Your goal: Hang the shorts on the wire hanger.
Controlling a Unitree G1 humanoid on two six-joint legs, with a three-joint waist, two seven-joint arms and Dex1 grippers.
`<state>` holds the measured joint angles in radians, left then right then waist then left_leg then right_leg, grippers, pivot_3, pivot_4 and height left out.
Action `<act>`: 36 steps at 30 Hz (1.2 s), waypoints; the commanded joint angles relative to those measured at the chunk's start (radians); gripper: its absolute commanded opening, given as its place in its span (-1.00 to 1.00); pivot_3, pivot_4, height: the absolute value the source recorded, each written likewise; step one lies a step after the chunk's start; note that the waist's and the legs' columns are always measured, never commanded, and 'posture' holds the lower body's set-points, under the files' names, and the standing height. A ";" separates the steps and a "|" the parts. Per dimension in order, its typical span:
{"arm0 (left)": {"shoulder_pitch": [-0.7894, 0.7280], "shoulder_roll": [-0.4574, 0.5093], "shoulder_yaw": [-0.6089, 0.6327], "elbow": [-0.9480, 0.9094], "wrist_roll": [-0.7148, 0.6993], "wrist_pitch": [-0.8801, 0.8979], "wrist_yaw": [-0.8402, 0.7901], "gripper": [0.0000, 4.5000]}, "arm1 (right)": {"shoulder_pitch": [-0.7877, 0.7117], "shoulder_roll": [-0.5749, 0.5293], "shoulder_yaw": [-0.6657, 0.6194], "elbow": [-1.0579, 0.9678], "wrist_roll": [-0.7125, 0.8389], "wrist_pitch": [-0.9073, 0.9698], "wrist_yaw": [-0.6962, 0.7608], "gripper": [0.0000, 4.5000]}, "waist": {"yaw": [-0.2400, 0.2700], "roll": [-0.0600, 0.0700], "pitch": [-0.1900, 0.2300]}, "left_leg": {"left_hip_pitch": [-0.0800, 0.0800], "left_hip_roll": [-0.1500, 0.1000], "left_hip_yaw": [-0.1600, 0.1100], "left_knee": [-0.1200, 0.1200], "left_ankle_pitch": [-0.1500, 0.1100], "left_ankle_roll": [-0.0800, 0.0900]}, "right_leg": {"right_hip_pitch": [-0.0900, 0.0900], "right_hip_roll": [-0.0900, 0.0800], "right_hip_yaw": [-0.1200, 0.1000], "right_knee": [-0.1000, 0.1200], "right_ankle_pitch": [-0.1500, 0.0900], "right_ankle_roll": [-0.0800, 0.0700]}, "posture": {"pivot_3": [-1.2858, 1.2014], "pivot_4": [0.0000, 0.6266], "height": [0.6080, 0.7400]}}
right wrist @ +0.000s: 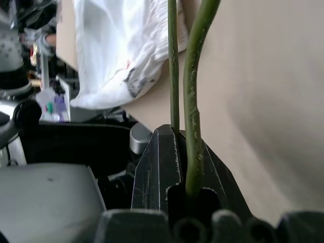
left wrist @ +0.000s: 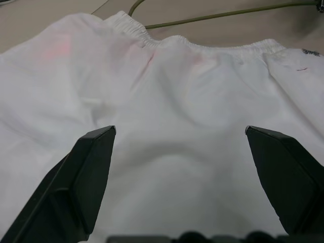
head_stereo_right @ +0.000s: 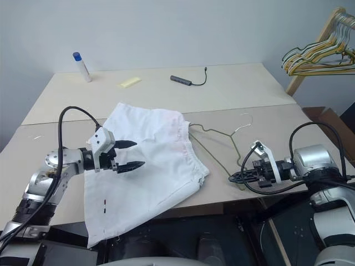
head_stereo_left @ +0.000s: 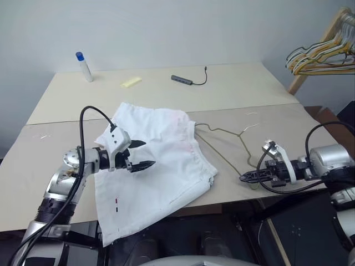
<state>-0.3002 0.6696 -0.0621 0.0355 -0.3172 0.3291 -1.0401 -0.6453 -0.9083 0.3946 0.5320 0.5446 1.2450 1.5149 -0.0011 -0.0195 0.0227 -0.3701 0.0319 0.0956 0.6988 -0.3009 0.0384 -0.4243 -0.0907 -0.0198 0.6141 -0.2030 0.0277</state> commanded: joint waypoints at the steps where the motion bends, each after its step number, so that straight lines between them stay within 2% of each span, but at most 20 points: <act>1: -0.007 0.001 0.016 -0.032 0.002 -0.011 0.010 0.99 | -0.015 -0.030 0.052 -0.066 -0.019 -0.037 0.091 -1.00 | 0.003 0.000 0.000 | 0.000 0.000 0.000 0.000 0.000 0.000 | 0.000 0.000 0.000 0.000 0.000 0.000 | 0.07 -1.00 1.00; 7: -0.006 0.001 0.005 -0.037 0.017 -0.019 0.017 0.99 | -0.105 0.020 0.172 0.035 -0.113 -0.121 0.099 -1.00 | 0.003 0.000 0.000 | 0.000 0.000 0.000 0.002 0.000 0.000 | 0.000 0.000 0.000 0.001 0.000 0.000 | 0.08 -1.00 1.00; 15: 0.007 -0.005 0.005 -0.038 0.043 -0.030 0.031 0.99 | -0.315 0.158 0.229 0.370 -0.227 -0.288 0.100 -1.00 | 0.008 0.000 0.000 | 0.001 0.000 0.001 0.003 0.000 -0.001 | 0.000 0.000 0.000 0.004 0.000 0.000 | 0.10 -1.00 1.00; 24: 0.029 -0.009 0.009 -0.048 0.049 -0.041 0.053 0.99 | -0.388 0.197 0.401 0.448 -0.112 -0.286 0.100 -1.00 | 0.016 0.001 0.000 | 0.000 0.000 0.001 0.003 0.000 -0.001 | -0.001 -0.001 0.000 0.005 0.000 -0.001 | 0.12 -1.00 1.00; 31: 0.023 -0.021 -0.001 -0.036 0.058 -0.048 0.062 0.99 | -0.477 0.303 0.361 0.647 -0.190 -0.354 0.100 -1.00 | 0.014 0.001 -0.001 | 0.002 0.000 0.001 0.004 0.001 -0.002 | -0.002 0.000 0.001 0.011 0.000 -0.001 | 0.12 -1.00 1.00; 36: 0.014 -0.026 -0.003 -0.029 0.069 -0.052 0.060 0.99 | -0.517 0.360 0.267 0.751 -0.289 -0.418 0.097 -1.00 | 0.015 0.001 -0.001 | 0.000 -0.001 0.001 0.004 0.001 -0.002 | -0.002 0.000 0.001 0.011 0.000 -0.001 | 0.12 -1.00 1.00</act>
<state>-0.2629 0.6431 -0.0680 0.0171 -0.2535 0.3020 -0.9827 -1.1198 -0.5441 0.7100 1.2605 0.2845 0.8630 1.5528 0.0135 -0.0184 0.0220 -0.3700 0.0312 0.0967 0.7028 -0.2996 0.0360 -0.4269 -0.0913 -0.0189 0.6257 -0.2030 0.0263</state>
